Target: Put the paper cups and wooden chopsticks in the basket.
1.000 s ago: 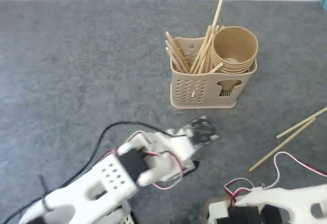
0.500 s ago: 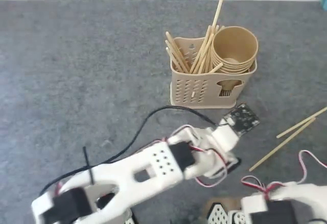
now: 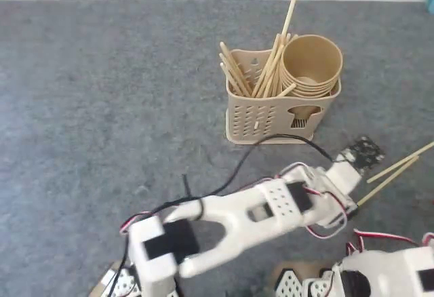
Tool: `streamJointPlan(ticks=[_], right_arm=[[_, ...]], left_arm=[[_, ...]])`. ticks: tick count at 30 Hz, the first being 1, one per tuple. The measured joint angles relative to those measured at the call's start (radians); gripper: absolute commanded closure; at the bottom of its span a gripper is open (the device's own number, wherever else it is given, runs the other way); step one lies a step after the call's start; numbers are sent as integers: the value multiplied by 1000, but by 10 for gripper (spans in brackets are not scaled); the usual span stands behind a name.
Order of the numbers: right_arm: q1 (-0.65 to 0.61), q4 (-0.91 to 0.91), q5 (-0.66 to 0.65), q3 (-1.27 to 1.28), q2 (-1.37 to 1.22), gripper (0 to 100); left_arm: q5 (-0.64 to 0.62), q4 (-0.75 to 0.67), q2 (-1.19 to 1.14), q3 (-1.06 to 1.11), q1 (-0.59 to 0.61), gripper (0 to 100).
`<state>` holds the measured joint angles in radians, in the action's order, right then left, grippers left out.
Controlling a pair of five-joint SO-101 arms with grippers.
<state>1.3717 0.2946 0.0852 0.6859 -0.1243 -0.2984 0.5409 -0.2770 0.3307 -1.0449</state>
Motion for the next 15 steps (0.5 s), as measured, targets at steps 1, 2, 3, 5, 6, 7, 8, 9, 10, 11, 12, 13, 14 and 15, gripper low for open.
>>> streamJointPlan(ticks=[1,2,3,5,6,7,8,9,10,11,12,13,14,15], right_arm=[[0,0,0,-18,-23,768],[0,0,0,-38,-44,768],[0,0,0,-55,-63,768],[0,0,0,-83,-86,768],[0,0,0,-95,-97,768],[0,2,0,-104,-103,768],[0,2,0,-112,-107,768],[0,2,0,-114,-109,768],[0,2,0,-114,-109,768],[2,2,0,-115,-109,768],[3,2,0,-115,-109,768],[5,2,0,-115,-109,768],[5,2,0,-115,-109,768],[5,2,0,-115,-109,768]], left_arm=[[0,0,-38,-34,-9,822],[0,0,-72,-63,-18,822],[0,0,-95,-91,-25,822],[0,12,-126,-146,-38,822],[0,25,-137,-176,-44,822],[0,35,-150,-201,-52,822],[0,43,-167,-221,-61,822],[0,48,-184,-239,-68,822],[0,51,-203,-255,-74,823],[0,54,-229,-276,-77,823],[5,54,-255,-298,-77,823],[11,55,-276,-321,-77,823],[21,63,-296,-344,-77,823],[28,74,-316,-370,-77,824]])
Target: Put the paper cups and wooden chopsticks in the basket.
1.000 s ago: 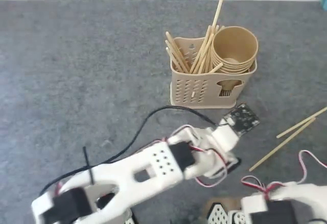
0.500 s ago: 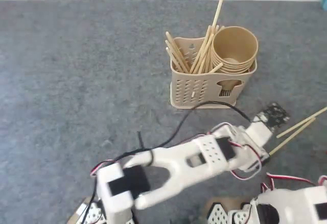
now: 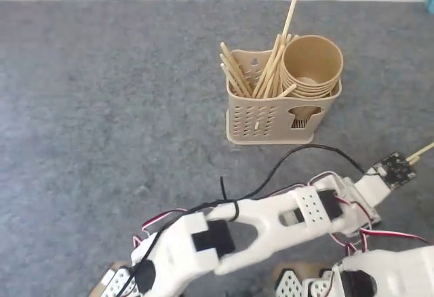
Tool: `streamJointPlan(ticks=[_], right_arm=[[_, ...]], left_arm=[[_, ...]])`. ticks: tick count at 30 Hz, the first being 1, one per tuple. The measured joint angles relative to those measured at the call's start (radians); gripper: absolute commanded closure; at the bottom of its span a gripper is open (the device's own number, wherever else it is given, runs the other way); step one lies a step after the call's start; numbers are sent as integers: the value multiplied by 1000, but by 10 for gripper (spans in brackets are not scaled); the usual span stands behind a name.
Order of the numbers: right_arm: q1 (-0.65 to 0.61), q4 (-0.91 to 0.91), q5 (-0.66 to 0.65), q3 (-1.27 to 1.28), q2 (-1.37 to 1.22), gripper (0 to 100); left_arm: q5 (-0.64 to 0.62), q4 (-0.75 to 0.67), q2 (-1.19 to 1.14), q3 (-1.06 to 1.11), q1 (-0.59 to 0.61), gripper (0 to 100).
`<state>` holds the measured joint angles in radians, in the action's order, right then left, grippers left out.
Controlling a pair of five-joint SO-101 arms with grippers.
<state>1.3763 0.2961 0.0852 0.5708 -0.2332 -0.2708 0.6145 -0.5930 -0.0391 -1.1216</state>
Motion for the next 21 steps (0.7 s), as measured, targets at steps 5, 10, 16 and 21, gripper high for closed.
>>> streamJointPlan(ticks=[5,10,16,21], right_arm=[[0,20,0,-5,0,768],[2,130,-3,-18,64,768],[2,282,-3,-18,247,768],[2,384,-3,-18,385,768]], left_arm=[[11,95,-89,-149,3,907],[8,157,-190,-301,5,981],[11,310,-344,-557,5,981],[8,488,-493,-841,6,980]])
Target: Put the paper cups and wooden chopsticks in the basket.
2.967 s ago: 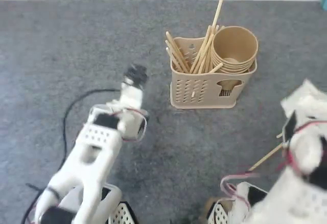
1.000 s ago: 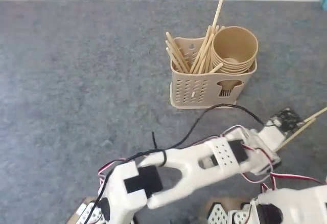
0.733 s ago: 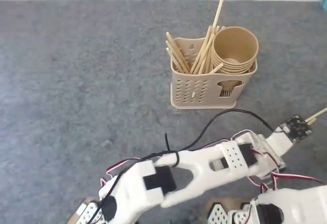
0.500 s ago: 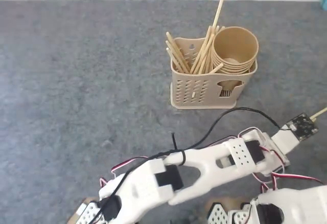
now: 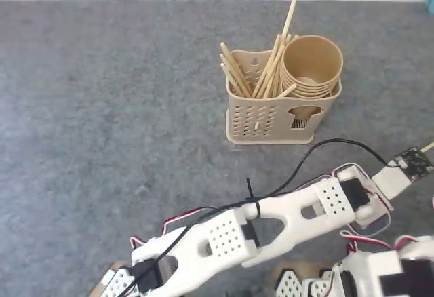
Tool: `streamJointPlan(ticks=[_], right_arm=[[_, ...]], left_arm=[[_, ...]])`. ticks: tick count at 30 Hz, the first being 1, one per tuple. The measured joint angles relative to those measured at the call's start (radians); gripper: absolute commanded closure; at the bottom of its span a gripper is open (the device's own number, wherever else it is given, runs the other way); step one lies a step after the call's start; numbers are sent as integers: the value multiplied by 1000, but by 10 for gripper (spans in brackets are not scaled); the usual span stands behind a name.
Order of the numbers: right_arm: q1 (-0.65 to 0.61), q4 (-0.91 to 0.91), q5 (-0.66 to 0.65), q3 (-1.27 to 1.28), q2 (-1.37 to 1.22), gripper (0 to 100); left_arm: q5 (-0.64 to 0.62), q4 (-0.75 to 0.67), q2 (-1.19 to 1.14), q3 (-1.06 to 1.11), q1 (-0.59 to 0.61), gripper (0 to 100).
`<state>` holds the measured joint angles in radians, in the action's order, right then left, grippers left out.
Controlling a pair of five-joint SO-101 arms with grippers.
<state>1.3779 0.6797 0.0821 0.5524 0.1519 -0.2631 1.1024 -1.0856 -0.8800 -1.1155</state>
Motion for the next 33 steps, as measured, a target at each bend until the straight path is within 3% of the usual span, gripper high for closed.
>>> streamJointPlan(ticks=[3,8,13,20,33], right_arm=[[0,49,0,0,68,768],[0,84,0,0,121,768],[0,84,0,0,121,768],[0,86,0,0,121,768],[0,86,0,0,121,768]], left_arm=[[0,103,-97,-186,0,951],[3,253,-250,-473,3,789],[3,382,-365,-712,5,852],[3,385,-376,-741,14,992],[44,531,-374,-750,-9,989]])
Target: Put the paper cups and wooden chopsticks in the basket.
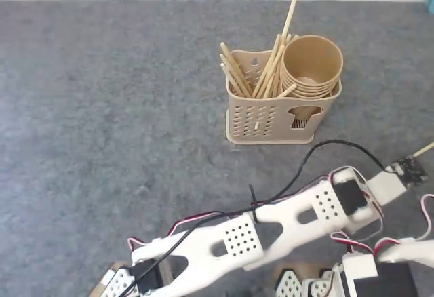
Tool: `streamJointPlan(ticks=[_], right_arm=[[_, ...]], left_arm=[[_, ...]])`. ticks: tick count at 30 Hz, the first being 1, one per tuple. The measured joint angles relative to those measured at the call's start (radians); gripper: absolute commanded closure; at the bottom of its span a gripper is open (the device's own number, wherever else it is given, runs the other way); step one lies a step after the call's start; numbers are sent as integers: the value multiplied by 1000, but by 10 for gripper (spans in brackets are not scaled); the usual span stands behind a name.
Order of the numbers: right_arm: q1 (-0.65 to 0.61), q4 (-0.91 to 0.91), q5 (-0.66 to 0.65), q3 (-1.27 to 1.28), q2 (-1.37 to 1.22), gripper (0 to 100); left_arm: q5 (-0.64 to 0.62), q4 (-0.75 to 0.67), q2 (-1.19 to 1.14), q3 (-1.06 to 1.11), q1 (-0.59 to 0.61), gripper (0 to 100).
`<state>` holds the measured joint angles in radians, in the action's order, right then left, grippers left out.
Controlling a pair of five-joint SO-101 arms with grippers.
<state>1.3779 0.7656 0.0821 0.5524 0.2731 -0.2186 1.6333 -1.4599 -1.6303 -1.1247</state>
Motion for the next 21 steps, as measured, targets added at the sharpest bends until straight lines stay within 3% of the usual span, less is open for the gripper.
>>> streamJointPlan(ticks=[5,11,17,21], right_arm=[[0,0,0,0,0,768],[0,0,0,0,0,768],[0,0,0,0,0,768],[0,0,0,0,0,768]], left_arm=[[0,23,2,-8,-26,966],[0,69,18,-14,-25,752],[0,81,78,-14,-5,791],[0,14,29,-14,-3,886]])
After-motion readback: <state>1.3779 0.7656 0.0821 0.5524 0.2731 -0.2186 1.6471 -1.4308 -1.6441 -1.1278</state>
